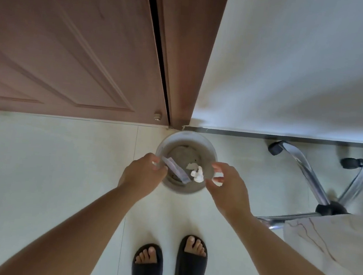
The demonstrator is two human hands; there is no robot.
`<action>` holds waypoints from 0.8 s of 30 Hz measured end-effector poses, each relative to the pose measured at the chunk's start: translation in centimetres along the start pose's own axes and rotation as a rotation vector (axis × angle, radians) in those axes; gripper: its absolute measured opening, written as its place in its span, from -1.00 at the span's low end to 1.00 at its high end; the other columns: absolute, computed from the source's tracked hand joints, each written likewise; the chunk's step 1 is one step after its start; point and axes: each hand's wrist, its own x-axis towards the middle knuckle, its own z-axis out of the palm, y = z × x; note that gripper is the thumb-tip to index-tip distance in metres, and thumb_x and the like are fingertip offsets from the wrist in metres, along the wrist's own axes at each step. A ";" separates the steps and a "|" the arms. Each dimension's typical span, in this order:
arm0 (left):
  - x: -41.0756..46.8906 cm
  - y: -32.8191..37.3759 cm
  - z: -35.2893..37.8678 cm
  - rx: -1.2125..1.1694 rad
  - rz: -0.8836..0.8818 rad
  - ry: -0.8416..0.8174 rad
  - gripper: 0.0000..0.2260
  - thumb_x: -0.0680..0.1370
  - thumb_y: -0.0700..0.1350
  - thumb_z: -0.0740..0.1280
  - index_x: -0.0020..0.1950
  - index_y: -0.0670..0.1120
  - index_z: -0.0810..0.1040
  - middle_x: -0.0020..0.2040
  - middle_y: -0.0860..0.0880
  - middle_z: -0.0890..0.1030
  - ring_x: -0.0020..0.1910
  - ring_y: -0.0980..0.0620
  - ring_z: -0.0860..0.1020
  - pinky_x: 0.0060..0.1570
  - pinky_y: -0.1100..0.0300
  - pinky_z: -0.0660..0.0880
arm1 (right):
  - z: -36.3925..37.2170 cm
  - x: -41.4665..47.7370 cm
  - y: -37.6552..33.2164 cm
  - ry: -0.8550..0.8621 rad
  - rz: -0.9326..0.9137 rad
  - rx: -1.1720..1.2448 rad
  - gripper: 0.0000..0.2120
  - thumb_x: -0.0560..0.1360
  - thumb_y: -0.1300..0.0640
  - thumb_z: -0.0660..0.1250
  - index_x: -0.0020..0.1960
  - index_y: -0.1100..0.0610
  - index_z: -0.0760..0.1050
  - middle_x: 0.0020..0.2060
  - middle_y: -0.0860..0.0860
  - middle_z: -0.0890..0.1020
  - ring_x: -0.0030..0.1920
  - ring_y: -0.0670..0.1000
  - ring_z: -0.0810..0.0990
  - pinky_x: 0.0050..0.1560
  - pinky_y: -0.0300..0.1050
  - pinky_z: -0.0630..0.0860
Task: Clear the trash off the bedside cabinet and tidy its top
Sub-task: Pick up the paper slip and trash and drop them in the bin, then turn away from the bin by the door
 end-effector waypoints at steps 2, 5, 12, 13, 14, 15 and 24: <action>-1.0 0.3 -0.9 0.029 0.015 0.001 -0.67 0.49 0.10 0.23 0.21 0.02 0.44 0.08 0.01 0.63 -0.03 -0.04 0.60 0.05 0.03 0.53 | -0.9 -0.6 -0.5 0.002 -0.011 -0.015 -0.64 0.46 0.09 0.37 0.23 -0.03 0.43 0.14 -0.09 0.52 -0.05 -0.12 0.57 -0.03 -0.14 0.53; -2.9 0.8 -2.9 0.088 0.041 0.022 -0.68 0.50 0.06 0.23 0.24 0.03 0.43 0.11 0.07 0.62 0.02 0.00 0.55 0.03 0.10 0.49 | -2.2 -1.8 -1.3 0.005 -0.011 -0.021 -0.67 0.47 0.07 0.36 0.21 -0.04 0.43 0.15 -0.12 0.52 -0.07 -0.17 0.54 -0.13 -0.27 0.45; -9.7 3.9 -10.6 0.311 0.178 0.163 -0.66 0.54 0.04 0.18 0.32 0.08 0.38 0.24 0.12 0.55 0.13 0.05 0.54 0.01 0.17 0.44 | -8.2 -6.0 -6.5 0.017 -0.127 -0.073 -0.68 0.49 -0.02 0.32 0.22 -0.14 0.37 0.15 -0.16 0.51 -0.03 -0.17 0.52 -0.12 -0.29 0.41; -11.1 4.7 -12.1 0.354 0.221 0.218 -0.66 0.55 0.03 0.17 0.32 0.09 0.39 0.25 0.12 0.55 0.14 0.06 0.54 0.03 0.17 0.46 | -9.6 -6.8 -7.7 0.033 -0.160 -0.086 -0.67 0.49 -0.02 0.31 0.22 -0.17 0.34 0.16 -0.17 0.50 -0.02 -0.17 0.52 -0.11 -0.26 0.42; -12.5 5.8 -13.6 0.401 0.269 0.279 -0.67 0.55 0.02 0.16 0.32 0.10 0.39 0.26 0.12 0.54 0.14 0.07 0.54 0.04 0.16 0.48 | -11.1 -7.6 -9.0 0.052 -0.199 -0.107 -0.67 0.49 -0.03 0.29 0.22 -0.20 0.32 0.17 -0.17 0.49 -0.01 -0.16 0.51 -0.10 -0.23 0.42; -13.9 6.9 -15.1 0.438 0.316 0.336 -0.67 0.55 0.02 0.15 0.32 0.10 0.40 0.27 0.12 0.53 0.13 0.07 0.54 0.03 0.16 0.49 | -12.8 -8.5 -10.3 0.068 -0.239 -0.141 -0.66 0.50 -0.03 0.28 0.24 -0.20 0.30 0.19 -0.16 0.48 0.01 -0.12 0.52 -0.08 -0.20 0.44; -27.1 17.4 -24.9 0.403 0.532 0.534 -0.68 0.56 0.02 0.15 0.32 0.09 0.40 0.27 0.09 0.49 0.14 0.03 0.50 -0.03 0.11 0.47 | -28.2 -19.2 -20.5 0.332 -0.392 -0.275 -0.61 0.51 0.03 0.27 0.33 0.02 0.39 0.35 -0.04 0.41 0.24 0.05 0.47 0.22 -0.03 0.40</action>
